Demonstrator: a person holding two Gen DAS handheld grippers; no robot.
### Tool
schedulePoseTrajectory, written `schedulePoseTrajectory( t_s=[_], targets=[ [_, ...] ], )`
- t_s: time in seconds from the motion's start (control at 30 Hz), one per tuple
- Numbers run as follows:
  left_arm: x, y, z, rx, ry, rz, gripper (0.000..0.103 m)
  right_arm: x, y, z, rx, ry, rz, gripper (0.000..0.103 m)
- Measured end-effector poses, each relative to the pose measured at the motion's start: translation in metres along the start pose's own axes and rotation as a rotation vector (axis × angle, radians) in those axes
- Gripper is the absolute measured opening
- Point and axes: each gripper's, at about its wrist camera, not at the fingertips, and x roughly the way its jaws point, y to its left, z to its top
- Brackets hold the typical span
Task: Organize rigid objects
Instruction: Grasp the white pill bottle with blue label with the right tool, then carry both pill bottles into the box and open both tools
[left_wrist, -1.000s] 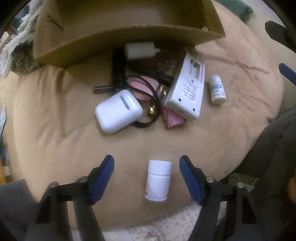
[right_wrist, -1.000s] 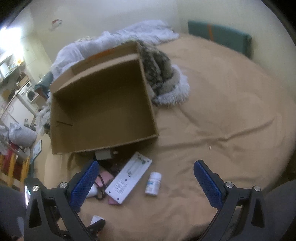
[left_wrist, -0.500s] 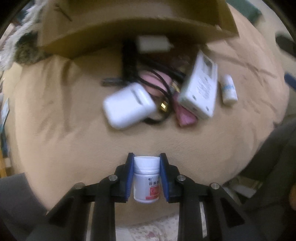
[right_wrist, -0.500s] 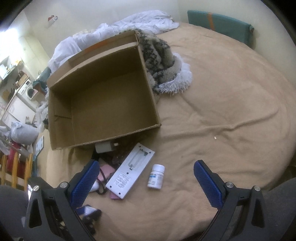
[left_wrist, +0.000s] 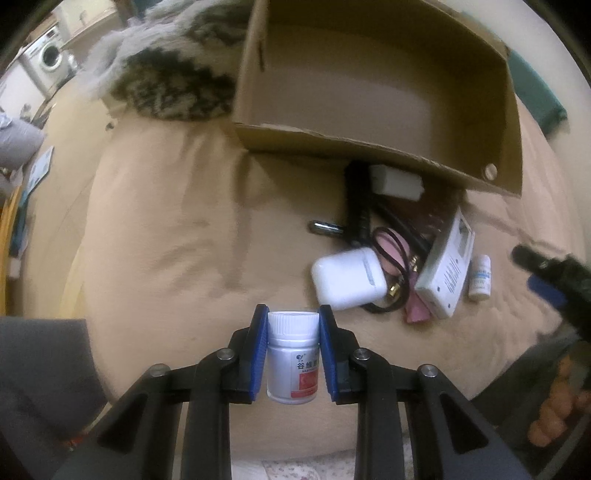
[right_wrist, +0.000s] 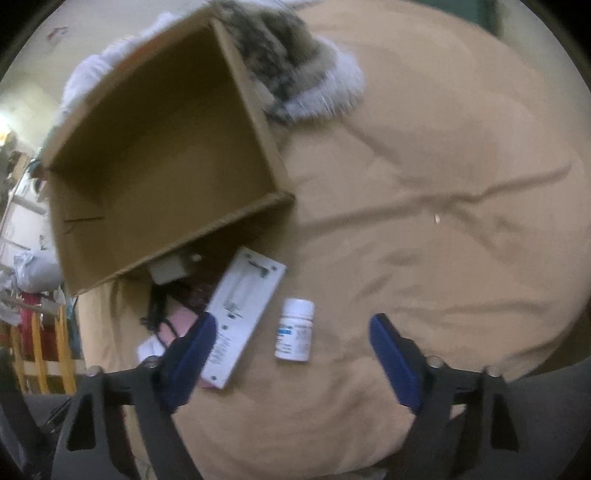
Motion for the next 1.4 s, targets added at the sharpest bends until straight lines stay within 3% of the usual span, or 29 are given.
schedulePoseTrajectory(
  t_s=[0.2,0.4,0.47,0.5,0.53,0.57,0.97,1.23,1.4],
  targets=[
    [-0.003,0.004,-0.001,-0.037,-0.001,0.007,0.024,0.021,-0.013,0.002,0.084,0.062,-0.006,0.079],
    [0.000,0.001,0.001,-0.045,0.001,0.006,0.024,0.048,-0.006,0.000,0.052,0.130,-0.044,0.070],
    [0.002,-0.003,0.001,-0.039,0.000,0.005,0.024,0.059,-0.002,-0.002,0.036,0.156,-0.074,0.054],
    [0.000,-0.004,0.000,-0.035,-0.007,0.008,0.024,0.062,0.001,-0.003,0.024,0.160,-0.087,0.052],
    [-0.001,-0.004,-0.001,-0.032,-0.015,0.012,0.024,0.061,0.005,-0.002,0.004,0.151,-0.086,0.034],
    [-0.002,-0.005,-0.002,-0.033,-0.021,0.012,0.024,0.059,0.009,-0.002,-0.013,0.145,-0.071,0.028],
    [-0.026,0.011,-0.003,-0.030,-0.057,0.026,0.024,0.010,0.037,-0.010,-0.109,0.020,-0.109,0.028],
    [-0.040,0.016,0.015,-0.053,-0.107,0.030,0.024,-0.032,0.022,-0.001,-0.075,-0.051,-0.018,0.028],
    [-0.053,0.003,0.037,-0.063,-0.144,0.023,0.024,-0.059,0.036,0.018,-0.172,-0.127,0.046,0.028]
  ],
)
